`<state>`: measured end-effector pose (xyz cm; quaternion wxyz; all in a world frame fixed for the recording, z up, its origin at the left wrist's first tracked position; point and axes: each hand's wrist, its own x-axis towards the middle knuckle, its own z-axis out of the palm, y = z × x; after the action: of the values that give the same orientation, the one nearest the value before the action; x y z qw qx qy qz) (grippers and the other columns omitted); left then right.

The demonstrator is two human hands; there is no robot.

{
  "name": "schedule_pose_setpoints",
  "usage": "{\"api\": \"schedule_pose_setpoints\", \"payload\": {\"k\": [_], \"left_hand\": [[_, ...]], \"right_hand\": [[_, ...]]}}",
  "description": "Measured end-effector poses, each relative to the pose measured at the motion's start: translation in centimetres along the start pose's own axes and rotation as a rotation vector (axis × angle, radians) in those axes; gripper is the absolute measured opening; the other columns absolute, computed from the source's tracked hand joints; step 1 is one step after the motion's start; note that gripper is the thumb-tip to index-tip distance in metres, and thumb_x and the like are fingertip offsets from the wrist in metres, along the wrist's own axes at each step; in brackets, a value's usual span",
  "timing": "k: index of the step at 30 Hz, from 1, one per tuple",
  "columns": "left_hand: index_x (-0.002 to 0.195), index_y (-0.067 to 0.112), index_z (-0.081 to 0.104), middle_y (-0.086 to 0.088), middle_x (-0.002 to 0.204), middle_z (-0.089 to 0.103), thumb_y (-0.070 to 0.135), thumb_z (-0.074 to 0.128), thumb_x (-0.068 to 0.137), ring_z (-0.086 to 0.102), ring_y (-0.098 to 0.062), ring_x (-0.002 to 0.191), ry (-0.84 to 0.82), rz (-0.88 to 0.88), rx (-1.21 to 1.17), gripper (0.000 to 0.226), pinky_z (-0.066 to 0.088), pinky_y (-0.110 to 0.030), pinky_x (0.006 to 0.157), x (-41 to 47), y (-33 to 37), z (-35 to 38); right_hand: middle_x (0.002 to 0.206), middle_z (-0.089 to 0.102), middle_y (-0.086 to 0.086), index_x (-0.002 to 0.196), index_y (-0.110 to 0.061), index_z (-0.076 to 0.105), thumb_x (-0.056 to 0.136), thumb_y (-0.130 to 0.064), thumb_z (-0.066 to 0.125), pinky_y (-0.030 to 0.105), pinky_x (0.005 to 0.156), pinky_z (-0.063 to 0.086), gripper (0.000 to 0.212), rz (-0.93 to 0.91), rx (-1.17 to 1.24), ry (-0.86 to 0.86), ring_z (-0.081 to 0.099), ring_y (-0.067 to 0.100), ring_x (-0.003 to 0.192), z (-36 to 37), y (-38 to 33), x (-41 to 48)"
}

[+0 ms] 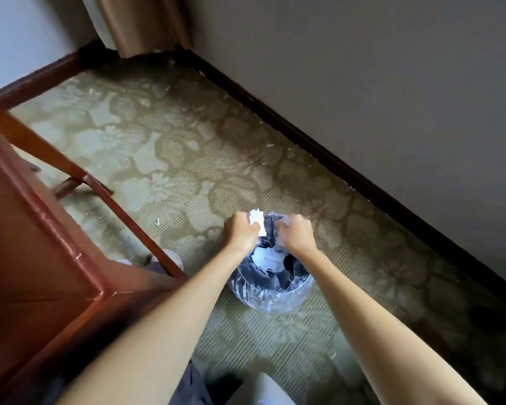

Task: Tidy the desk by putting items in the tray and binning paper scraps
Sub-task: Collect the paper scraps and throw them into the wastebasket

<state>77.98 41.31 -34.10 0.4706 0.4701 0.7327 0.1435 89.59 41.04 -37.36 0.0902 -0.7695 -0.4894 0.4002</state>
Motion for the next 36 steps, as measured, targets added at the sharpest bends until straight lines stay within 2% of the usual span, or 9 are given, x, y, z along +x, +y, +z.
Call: {"api": "schedule_pose_setpoints", "payload": {"k": [4, 6, 9, 17, 20, 22, 28, 32, 36], "left_hand": [[0.096, -0.002, 0.063, -0.022, 0.095, 0.066, 0.011, 0.048, 0.091, 0.064, -0.034, 0.084, -0.074, -0.050, 0.187, 0.021, 0.052, -0.037, 0.071, 3.9, -2.3, 3.2], [0.103, -0.006, 0.061, -0.026, 0.107, 0.065, 0.012, 0.047, 0.093, 0.063, -0.038, 0.097, -0.115, -0.068, 0.275, 0.025, 0.053, -0.040, 0.080, 5.5, -3.3, 4.7], [0.114, -0.004, 0.058, -0.024, 0.116, 0.061, 0.015, 0.047, 0.094, 0.061, -0.038, 0.104, -0.171, -0.118, 0.352, 0.029, 0.052, -0.040, 0.086, 7.3, -4.7, 6.4], [0.118, 0.000, 0.056, -0.020, 0.118, 0.063, 0.020, 0.051, 0.092, 0.064, -0.040, 0.103, -0.217, -0.305, 0.245, 0.034, 0.055, -0.044, 0.083, 10.4, -6.8, 8.8], [0.120, 0.000, 0.053, -0.019, 0.121, 0.060, 0.025, 0.051, 0.094, 0.062, -0.038, 0.104, -0.218, -0.376, 0.131, 0.037, 0.056, -0.039, 0.061, 10.8, -7.0, 9.0], [0.119, 0.003, 0.052, -0.016, 0.121, 0.058, 0.028, 0.052, 0.094, 0.061, -0.037, 0.104, -0.217, -0.402, 0.053, 0.035, 0.057, -0.039, 0.058, 11.0, -6.9, 9.1], [0.118, -0.003, 0.050, -0.015, 0.124, 0.054, 0.021, 0.043, 0.097, 0.055, -0.036, 0.111, -0.151, -0.350, -0.048, 0.032, 0.053, -0.049, 0.087, 11.0, -6.8, 9.6], [0.115, 0.008, 0.054, -0.019, 0.131, 0.053, 0.002, 0.038, 0.096, 0.055, -0.029, 0.107, -0.147, -0.240, 0.174, 0.025, 0.044, -0.025, 0.088, 10.8, -7.3, 9.1], [0.135, 0.007, 0.043, -0.018, 0.140, 0.043, -0.007, 0.037, 0.093, 0.046, -0.032, 0.125, -0.243, -0.129, 0.443, 0.045, 0.042, -0.034, 0.096, 9.1, -7.0, 7.7]], "right_hand": [[0.071, 0.049, 0.014, 0.064, -0.003, 0.044, 0.090, -0.007, 0.041, 0.031, 0.058, 0.033, 0.026, 0.142, -0.010, -0.046, 0.043, 0.027, 0.065, 2.7, 2.9, 2.7], [0.086, 0.057, 0.018, 0.089, 0.003, 0.056, 0.091, -0.006, 0.039, 0.034, 0.067, 0.041, 0.019, 0.174, -0.030, -0.077, 0.053, 0.033, 0.079, 3.9, 4.1, 4.1], [0.117, 0.060, 0.021, 0.117, 0.000, 0.056, 0.092, -0.007, 0.036, 0.040, 0.085, 0.048, 0.032, 0.217, -0.049, -0.114, 0.056, 0.039, 0.105, 5.4, 5.8, 6.2], [0.127, 0.052, 0.018, 0.125, -0.001, 0.046, 0.089, -0.001, 0.040, 0.036, 0.085, 0.043, 0.037, 0.251, -0.063, -0.191, 0.050, 0.035, 0.116, 8.4, 8.0, 9.6], [0.131, 0.044, 0.023, 0.122, 0.002, 0.045, 0.087, 0.005, 0.041, 0.036, 0.091, 0.041, 0.035, 0.258, -0.073, -0.142, 0.045, 0.037, 0.120, 8.7, 8.2, 10.1], [0.136, 0.037, 0.022, 0.125, 0.002, 0.044, 0.089, 0.007, 0.037, 0.037, 0.095, 0.039, 0.037, 0.244, -0.088, -0.153, 0.043, 0.038, 0.122, 8.8, 8.4, 10.2], [0.138, 0.032, 0.021, 0.128, 0.002, 0.041, 0.094, 0.004, 0.031, 0.038, 0.097, 0.038, 0.035, 0.189, -0.075, -0.124, 0.044, 0.039, 0.120, 8.7, 8.5, 10.2], [0.141, 0.030, 0.021, 0.131, 0.000, 0.039, 0.092, 0.006, 0.030, 0.041, 0.096, 0.041, 0.040, 0.186, -0.164, -0.188, 0.045, 0.040, 0.119, 8.1, 8.5, 9.6], [0.144, 0.028, 0.019, 0.138, -0.003, 0.032, 0.093, -0.004, 0.035, 0.046, 0.104, 0.038, 0.045, 0.157, -0.313, -0.264, 0.036, 0.038, 0.128, 7.5, 8.0, 8.0]]}}
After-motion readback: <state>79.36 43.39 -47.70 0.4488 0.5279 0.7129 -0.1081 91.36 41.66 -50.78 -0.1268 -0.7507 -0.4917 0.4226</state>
